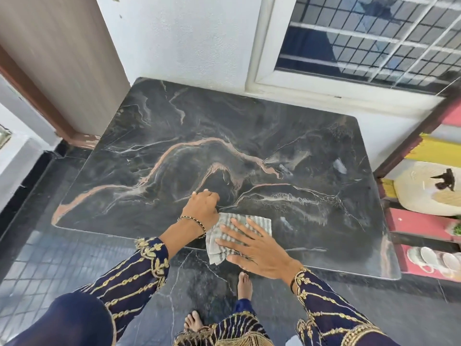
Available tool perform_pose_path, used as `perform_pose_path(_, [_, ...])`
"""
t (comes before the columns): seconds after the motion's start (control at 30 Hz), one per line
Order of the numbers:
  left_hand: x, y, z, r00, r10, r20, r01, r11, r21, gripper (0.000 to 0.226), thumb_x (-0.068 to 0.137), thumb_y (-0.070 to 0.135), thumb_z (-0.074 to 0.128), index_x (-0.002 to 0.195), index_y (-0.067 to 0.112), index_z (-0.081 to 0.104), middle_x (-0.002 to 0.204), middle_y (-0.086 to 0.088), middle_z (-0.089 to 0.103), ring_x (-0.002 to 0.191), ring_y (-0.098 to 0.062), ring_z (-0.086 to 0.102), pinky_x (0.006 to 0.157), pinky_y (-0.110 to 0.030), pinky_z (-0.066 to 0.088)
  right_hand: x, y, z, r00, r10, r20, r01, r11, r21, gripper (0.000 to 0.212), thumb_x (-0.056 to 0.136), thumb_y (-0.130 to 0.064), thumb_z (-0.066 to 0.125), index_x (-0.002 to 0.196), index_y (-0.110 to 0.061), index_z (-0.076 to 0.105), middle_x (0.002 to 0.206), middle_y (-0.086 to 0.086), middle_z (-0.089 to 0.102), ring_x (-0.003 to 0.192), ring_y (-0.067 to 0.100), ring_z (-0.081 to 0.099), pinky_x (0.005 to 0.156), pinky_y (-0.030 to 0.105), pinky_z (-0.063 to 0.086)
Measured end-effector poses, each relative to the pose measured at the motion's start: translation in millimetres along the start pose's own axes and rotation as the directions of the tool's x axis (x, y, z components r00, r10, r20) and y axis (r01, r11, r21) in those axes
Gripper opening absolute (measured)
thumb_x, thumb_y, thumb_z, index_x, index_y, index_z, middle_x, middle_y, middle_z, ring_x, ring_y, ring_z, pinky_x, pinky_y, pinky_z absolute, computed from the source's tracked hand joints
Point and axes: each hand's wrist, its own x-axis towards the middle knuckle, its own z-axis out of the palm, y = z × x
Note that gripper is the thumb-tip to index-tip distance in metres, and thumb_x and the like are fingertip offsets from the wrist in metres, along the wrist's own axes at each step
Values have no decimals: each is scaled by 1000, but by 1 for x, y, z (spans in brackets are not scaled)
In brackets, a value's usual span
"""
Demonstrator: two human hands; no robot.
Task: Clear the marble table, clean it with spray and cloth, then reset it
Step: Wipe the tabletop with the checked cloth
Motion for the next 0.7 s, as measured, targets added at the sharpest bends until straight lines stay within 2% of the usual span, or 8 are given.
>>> perform_pose_path(0.2, [29,13,5,1000,-2,13,3,999,-44,39,86,8,46,124,10,55,123,-9,61,115,-31,55,98,-41,43,26,56,-12,995,101,6,-101,995,26,53,105,-59,18,157,-48,11,168,-16,8,156,13,-2,123,48,7])
perform_pose_path(0.33, [68,25,-1,999,-37,15,38,990,-139,46,88,7,43,134,11,46,131,-8,55,118,-31,55,95,-40,46,56,107,-22,991,131,22,-132,991,31,53,103,-64,10,154,-52,5,167,-19,1,155,10,-9,124,46,2])
perform_pose_path(0.43, [104,36,-9,999,-36,2,36,992,-123,52,89,8,44,140,9,37,137,-9,51,124,-28,49,100,-35,41,80,145,-33,982,184,26,-186,980,72,54,98,-70,6,151,-58,4,166,-23,-6,153,6,-17,125,44,-5])
perform_pose_path(0.5, [130,42,-15,1000,-29,-12,26,988,-151,63,85,15,49,145,8,29,139,-10,48,128,-27,45,105,-33,38,99,174,-44,979,197,54,-203,972,117,55,95,-72,2,148,-61,1,165,-24,-11,152,4,-21,125,44,-9])
perform_pose_path(0.57, [161,46,-22,1000,-20,8,21,991,-134,79,80,29,63,145,7,23,145,-11,39,136,-29,36,110,-33,33,120,205,-55,972,224,70,-232,962,147,55,96,-71,7,149,-60,1,165,-24,-13,151,4,-22,124,44,-12])
perform_pose_path(0.63, [193,46,-27,997,-43,70,43,999,4,112,71,46,76,148,1,9,155,-16,18,146,-32,15,119,-35,20,141,236,-65,965,250,79,-260,951,169,55,100,-67,16,153,-57,3,165,-24,-13,151,4,-22,124,43,-13])
perform_pose_path(0.7, [226,50,-32,978,-154,141,136,982,130,135,62,55,81,149,-4,-4,158,-21,-2,148,-36,-4,122,-42,10,161,267,-72,960,267,82,-277,946,169,56,102,-65,20,155,-54,4,165,-23,-12,152,5,-20,124,42,-14])
